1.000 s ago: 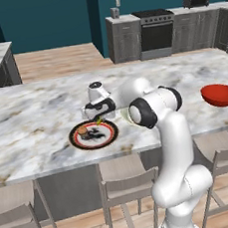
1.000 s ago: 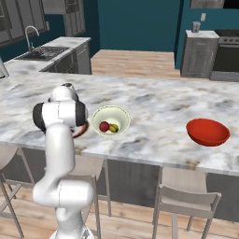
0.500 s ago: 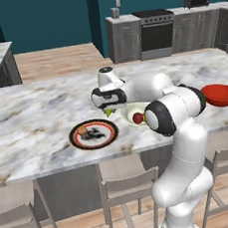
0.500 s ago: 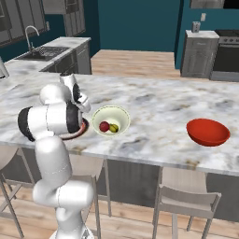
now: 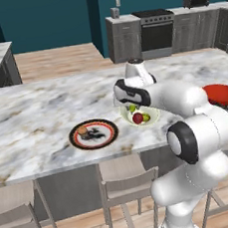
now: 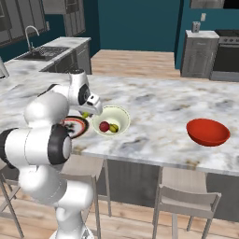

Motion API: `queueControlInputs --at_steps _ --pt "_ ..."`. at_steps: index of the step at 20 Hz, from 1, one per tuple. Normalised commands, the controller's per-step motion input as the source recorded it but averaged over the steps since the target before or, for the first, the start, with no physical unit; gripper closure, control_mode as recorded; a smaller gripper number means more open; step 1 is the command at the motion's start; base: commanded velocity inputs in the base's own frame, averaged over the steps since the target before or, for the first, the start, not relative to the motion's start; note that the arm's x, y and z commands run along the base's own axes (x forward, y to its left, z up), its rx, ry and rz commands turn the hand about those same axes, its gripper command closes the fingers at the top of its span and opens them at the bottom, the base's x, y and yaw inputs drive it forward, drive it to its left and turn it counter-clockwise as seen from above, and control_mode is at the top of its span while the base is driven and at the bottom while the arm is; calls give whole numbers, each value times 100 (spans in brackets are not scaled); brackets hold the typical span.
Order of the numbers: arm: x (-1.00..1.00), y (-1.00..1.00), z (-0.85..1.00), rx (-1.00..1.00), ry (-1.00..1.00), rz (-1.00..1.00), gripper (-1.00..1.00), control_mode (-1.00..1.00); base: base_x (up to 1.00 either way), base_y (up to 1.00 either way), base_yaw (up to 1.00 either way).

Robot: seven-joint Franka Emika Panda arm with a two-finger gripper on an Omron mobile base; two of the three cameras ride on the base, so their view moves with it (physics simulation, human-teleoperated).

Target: Take the fruits from the plate on the dining counter and place two fruits in each bowl.

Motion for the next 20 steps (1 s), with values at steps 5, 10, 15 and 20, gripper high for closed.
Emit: queueControlInputs --at_steps 5,10,15,20 --pt "-30 -57 30 0 0 24 100 -100 0 0 0" --pt "-66 -27 24 0 0 28 100 -100 0 0 0" --pt "-79 -9 21 0 0 9 100 -100 0 0 0" --pt "-46 -10 3 0 -2 -1 100 -100 0 0 0"
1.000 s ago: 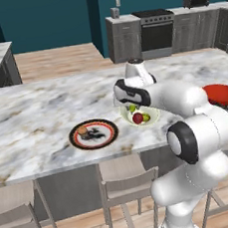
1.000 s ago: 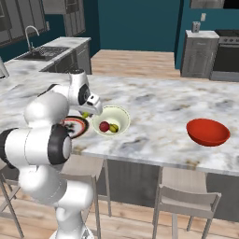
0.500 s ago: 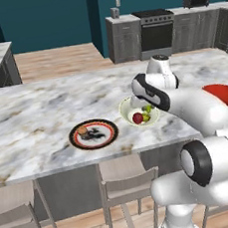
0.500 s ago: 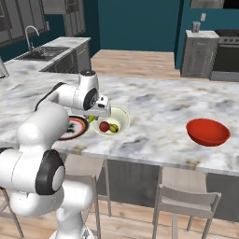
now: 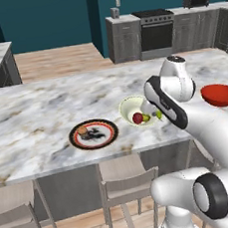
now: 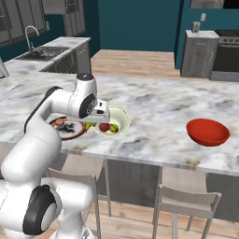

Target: Take the fruits from the plate on the dining counter and place two fruits in each bowl.

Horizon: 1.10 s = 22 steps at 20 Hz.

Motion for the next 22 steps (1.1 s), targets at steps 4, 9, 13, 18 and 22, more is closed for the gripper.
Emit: queueControlInputs --at_steps 4,9,13,18,22 --pt "-23 -7 7 0 0 -2 100 -100 0 0 0" --pt "-19 -4 0 0 0 -4 100 -100 0 0 0" --pt "-34 0 0 0 0 -16 100 -100 0 0 0" --pt "-31 -1 0 0 -1 -8 100 -100 0 0 0" --pt "0 0 0 0 0 0 100 100 -47 -73 0"
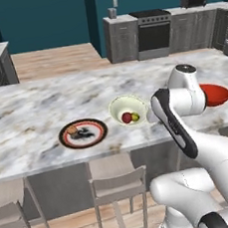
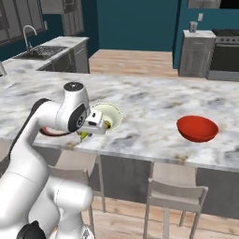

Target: Take the fruits from the plate on the dining counter and place two fruits in each bowl.

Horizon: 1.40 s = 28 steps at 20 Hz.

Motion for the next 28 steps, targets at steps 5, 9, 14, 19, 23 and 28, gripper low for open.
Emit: queueControlInputs --at_steps 5,9,14,19,23,28 --pt "0 0 0 0 0 0 100 100 -19 -100 0" --pt "0 0 0 0 0 0 100 100 2 -96 0" --pt "0 0 0 0 0 0 100 100 12 -77 0" --pt "0 0 0 0 0 0 100 100 27 -47 0" --pt "0 0 0 0 0 0 100 100 47 -28 0" --pt "0 0 0 0 0 0 100 100 54 -18 2"
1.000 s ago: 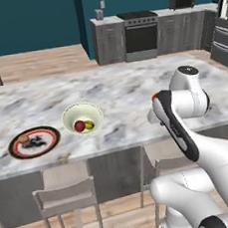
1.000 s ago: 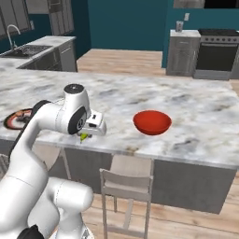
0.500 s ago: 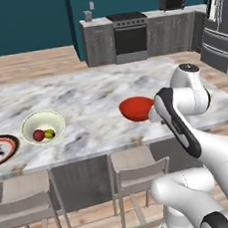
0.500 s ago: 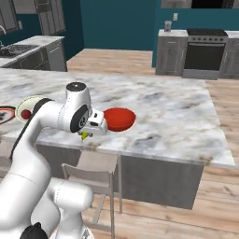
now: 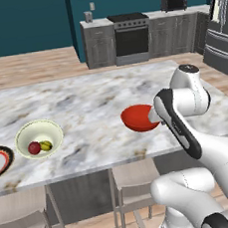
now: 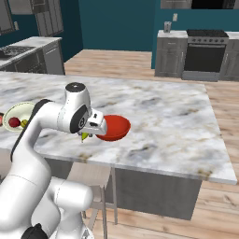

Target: Take the fruits from the plate on the dining counter and place two fruits in each bowl.

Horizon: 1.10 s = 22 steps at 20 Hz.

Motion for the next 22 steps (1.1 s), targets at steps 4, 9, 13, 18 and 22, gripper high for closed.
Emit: queueControlInputs --at_steps 4,9,13,18,22 --pt "0 0 0 0 0 0 100 100 54 -19 2" --pt "65 -12 0 1 0 0 100 -100 11 -5 0" --pt "100 0 0 0 0 0 100 -100 0 0 0" --pt "64 4 -44 -8 0 0 100 -100 0 0 0" --pt "50 1 -55 -9 0 0 100 -100 0 0 0"
